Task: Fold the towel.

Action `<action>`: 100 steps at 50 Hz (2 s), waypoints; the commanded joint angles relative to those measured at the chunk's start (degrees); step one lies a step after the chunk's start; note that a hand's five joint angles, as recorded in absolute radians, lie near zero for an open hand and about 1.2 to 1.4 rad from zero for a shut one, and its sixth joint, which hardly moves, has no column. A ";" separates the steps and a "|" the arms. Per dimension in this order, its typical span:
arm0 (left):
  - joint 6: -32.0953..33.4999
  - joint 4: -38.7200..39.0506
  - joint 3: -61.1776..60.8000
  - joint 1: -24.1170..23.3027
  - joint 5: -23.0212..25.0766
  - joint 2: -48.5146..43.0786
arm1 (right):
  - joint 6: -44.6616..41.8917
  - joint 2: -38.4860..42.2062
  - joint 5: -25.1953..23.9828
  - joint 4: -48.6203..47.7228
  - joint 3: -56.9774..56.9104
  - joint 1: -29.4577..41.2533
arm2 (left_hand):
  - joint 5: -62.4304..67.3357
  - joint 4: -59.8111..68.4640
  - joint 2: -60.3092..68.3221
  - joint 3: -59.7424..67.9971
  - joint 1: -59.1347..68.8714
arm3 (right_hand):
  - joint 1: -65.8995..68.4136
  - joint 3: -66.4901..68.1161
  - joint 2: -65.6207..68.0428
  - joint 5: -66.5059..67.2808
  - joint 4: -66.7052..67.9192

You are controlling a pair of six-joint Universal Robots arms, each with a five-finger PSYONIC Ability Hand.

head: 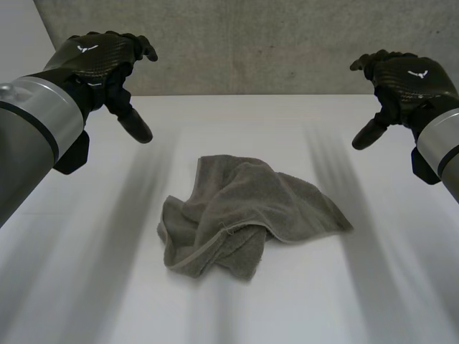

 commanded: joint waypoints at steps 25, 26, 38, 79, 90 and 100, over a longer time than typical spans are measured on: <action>19.03 20.14 -42.76 13.79 30.16 3.06 | 5.77 16.61 -9.96 -13.99 18.06 7.90 | -11.50 -3.62 -3.26 -2.48 -3.28 | -3.19 -3.82 -4.26 -3.31 -4.42; 19.56 21.29 -43.73 13.79 30.24 1.22 | 6.21 18.46 -9.96 -14.70 17.97 8.43 | -11.33 -3.46 -3.09 -2.32 -3.11 | -2.29 -2.92 -3.35 -2.41 -3.51; 19.66 28.76 -43.66 11.16 29.72 -8.54 | 7.01 24.28 -9.08 -21.21 15.07 9.22 | 13.63 21.51 21.87 22.65 21.86 | 24.65 24.01 23.58 24.52 23.42; 4.26 50.31 -45.99 4.21 9.14 3.58 | -16.95 13.74 -18.57 -13.22 6.96 4.92 | 50.05 57.92 58.28 59.06 58.27 | 66.81 66.18 65.74 66.69 65.58; 16.13 50.92 -55.17 6.05 10.73 1.56 | -23.93 13.73 -17.61 -12.68 17.26 2.99 | 50.05 57.92 58.28 59.06 58.27 | 66.81 66.18 65.74 66.69 65.58; 17.02 51.97 -53.50 6.41 10.64 -2.14 | -23.93 16.90 -9.87 -13.30 18.06 2.72 | 50.05 57.92 58.28 59.06 58.27 | 40.63 39.99 39.56 40.50 39.40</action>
